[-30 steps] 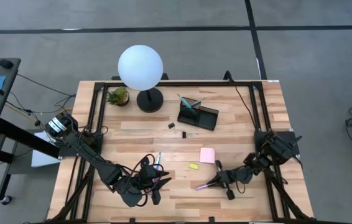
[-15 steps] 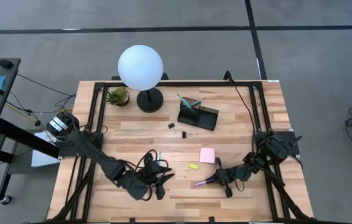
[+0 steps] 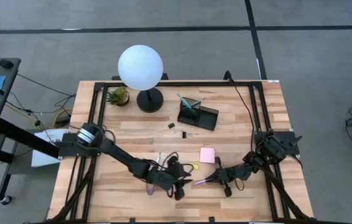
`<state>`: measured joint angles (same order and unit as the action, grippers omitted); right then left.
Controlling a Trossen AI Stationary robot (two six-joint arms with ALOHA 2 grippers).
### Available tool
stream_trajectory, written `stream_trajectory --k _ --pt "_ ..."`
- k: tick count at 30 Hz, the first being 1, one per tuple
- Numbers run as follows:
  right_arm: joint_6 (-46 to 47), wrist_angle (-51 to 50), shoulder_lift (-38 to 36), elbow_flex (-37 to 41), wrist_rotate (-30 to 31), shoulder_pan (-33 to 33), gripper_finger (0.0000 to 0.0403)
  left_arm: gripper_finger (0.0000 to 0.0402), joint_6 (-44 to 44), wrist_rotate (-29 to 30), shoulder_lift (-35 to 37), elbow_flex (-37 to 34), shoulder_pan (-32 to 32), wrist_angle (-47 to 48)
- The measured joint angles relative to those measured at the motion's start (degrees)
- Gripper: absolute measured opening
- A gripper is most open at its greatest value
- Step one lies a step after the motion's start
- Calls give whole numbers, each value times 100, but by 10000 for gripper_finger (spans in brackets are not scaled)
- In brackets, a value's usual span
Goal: Pick and place office supplies into organizer
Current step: Put the purple pen into the black desk organizer
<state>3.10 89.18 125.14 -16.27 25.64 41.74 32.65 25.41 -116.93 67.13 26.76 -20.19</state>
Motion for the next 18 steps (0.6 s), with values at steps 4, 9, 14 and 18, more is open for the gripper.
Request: stream_trajectory --k 4,9,14,18 --pt "-65 4 -73 -4 64 -35 23 107 -408 -440 -576 586 -35 19" --pt "-102 39 -242 -11 33 -72 24 112 -1104 -297 -986 1306 -31 695" --pt "-100 -20 -364 -11 14 -68 26 140 -1211 230 -990 1841 -57 1810" --pt "-209 -11 -365 -17 8 -66 21 171 -1248 -35 -973 2036 -90 1947"
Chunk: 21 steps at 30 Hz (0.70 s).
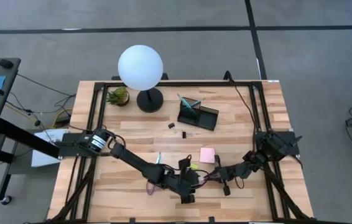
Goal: Pick and place office supplies into organizer
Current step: Put the purple pen into the black desk organizer
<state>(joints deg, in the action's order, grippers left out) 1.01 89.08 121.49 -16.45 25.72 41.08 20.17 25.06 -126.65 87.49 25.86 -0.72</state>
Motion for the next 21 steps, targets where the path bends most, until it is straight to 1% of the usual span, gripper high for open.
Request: stream_trajectory --k 4,10,12,16,17,19,21 --pt "-2 34 -2 -4 -9 0 25 192 120 -65 -8 -24 -10 112" --pt "-17 79 -9 -15 -10 0 18 198 291 -139 -65 -17 -26 52" --pt "-19 81 -10 -15 -10 -1 17 198 309 -187 -231 -13 -62 -145" --pt "-17 86 -11 -24 -9 -17 19 199 515 -543 -811 10 -200 -934" --pt "-17 90 -11 -26 -11 -32 17 199 584 -605 -901 97 -240 -985" --pt "-15 94 -11 -26 -12 -35 14 198 818 -551 -1088 271 -284 -954" --pt "-15 99 -13 -27 -12 -35 13 188 969 -546 -1159 399 -323 -742"
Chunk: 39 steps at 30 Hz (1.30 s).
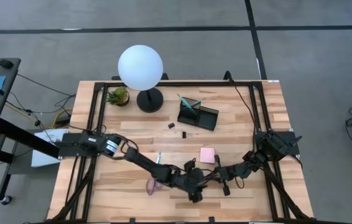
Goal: Pick and place office supplies into organizer
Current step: Put the purple pen into the black desk organizer
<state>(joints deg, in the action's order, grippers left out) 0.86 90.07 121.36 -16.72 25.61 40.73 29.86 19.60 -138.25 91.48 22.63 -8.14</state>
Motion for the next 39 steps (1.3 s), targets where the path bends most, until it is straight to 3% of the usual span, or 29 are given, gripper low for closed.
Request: stream_trajectory --k 12,18,24,32,36,39 --pt "30 -52 -4 12 -2 11 13 24 317 -12 -21 180 -37 543" --pt "10 -19 -322 15 46 21 40 26 473 14 43 173 -13 616" --pt "-515 -19 -1548 206 270 379 48 21 401 137 404 132 68 1283" --pt "-559 -456 -3224 309 302 1206 42 21 309 818 1672 132 -117 3701" --pt "-358 -1046 -3441 308 299 1334 42 21 -81 984 2435 198 -501 4521" --pt "-97 -1182 -3345 306 319 1238 42 21 -277 932 2720 657 -922 5563"
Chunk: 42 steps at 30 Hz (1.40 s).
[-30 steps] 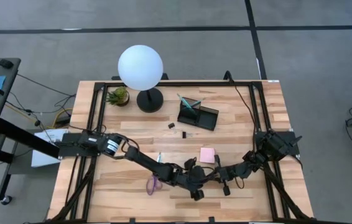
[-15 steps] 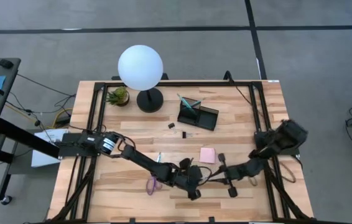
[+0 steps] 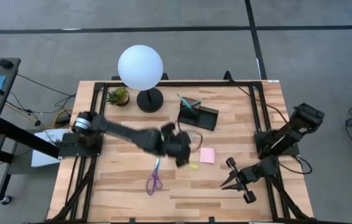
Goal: Pick and place office supplies into organizer
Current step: Put the purple pen into the black desk organizer
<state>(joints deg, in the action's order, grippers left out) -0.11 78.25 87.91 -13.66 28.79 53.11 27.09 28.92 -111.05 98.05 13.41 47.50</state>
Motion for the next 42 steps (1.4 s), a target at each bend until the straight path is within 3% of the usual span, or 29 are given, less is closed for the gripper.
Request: stream_trajectory --k 3,7,12,17,20,28,30,32,37,42 --pt "192 -25 243 6 18 -183 42 21 -256 129 1 549 -459 1088" --pt "566 -26 643 5 4 -471 42 21 -886 451 -33 959 -990 1356" --pt "1074 -25 1155 1 -22 -764 42 21 -2562 -294 -74 1020 -1536 793" --pt "1294 -5 1593 1 -43 -928 42 21 -3573 -141 -72 1020 -1945 672" --pt "1495 7 1804 1 -43 -1018 42 21 -4401 -387 -72 1020 -2140 710" --pt "1713 23 2187 -217 -46 -1265 42 21 -6197 -102 -285 1023 -2108 299" --pt "1719 -2 2219 -304 -45 -1301 42 21 -6891 193 -388 1022 -2074 140" --pt "1721 -81 2215 -422 -87 -1348 42 21 -7488 852 -625 1023 -2007 5" --pt "1770 -94 2203 -546 -282 -1392 42 21 -8496 1764 -1154 1022 -2007 -265" --pt "2131 -202 2204 -580 -611 -1313 42 21 -9735 3172 -1593 1020 -1974 -919"
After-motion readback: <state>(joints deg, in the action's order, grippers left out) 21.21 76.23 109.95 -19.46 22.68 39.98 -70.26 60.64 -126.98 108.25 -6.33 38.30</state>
